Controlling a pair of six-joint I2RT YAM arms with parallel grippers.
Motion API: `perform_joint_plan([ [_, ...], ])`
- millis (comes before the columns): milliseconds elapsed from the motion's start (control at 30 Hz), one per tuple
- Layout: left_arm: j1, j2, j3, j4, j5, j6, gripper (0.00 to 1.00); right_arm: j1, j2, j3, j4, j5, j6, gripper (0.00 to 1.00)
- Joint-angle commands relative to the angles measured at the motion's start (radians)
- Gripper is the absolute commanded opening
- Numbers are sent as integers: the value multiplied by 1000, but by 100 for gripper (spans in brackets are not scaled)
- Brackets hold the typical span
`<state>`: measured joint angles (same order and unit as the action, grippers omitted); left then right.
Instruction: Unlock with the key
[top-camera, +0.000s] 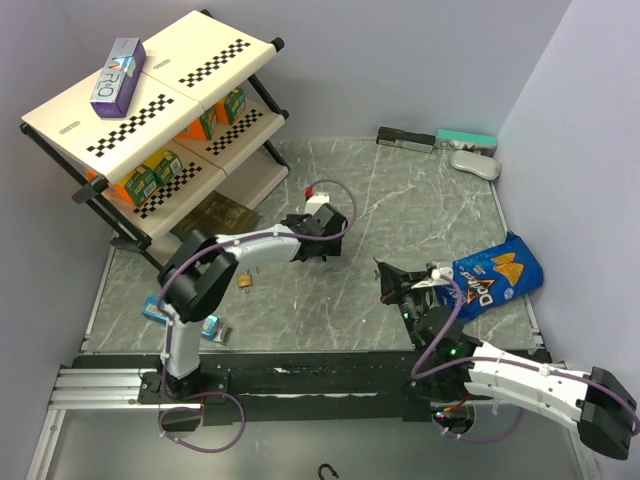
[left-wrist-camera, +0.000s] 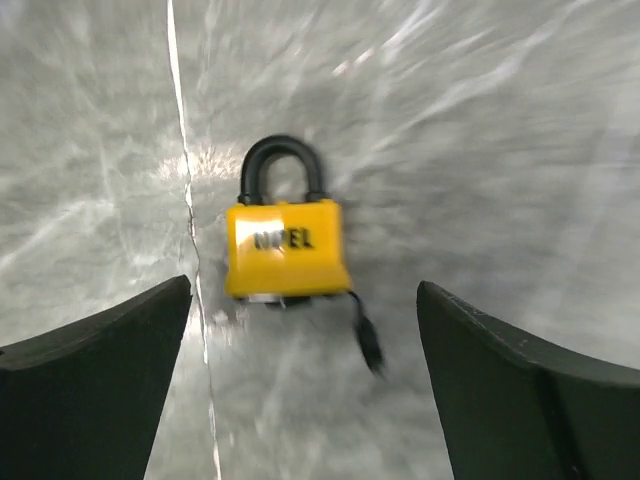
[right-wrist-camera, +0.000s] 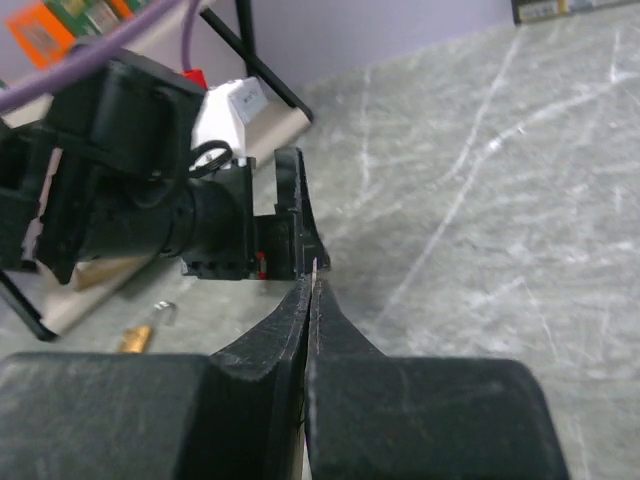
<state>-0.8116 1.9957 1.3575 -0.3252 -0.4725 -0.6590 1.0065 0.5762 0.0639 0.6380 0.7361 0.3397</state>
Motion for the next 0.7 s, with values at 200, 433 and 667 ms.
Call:
perform_joint_plan([
  [200, -14, -619, -263, 488, 148, 79, 100, -228, -216, -15, -15, -361, 171, 0],
  [433, 3, -767, -443, 827, 651, 49, 93, -399, -190, -41, 184, -693, 323, 0],
  [667, 8, -707, -442, 961, 857, -115, 87, -413, -95, -18, 406, -859, 372, 0],
])
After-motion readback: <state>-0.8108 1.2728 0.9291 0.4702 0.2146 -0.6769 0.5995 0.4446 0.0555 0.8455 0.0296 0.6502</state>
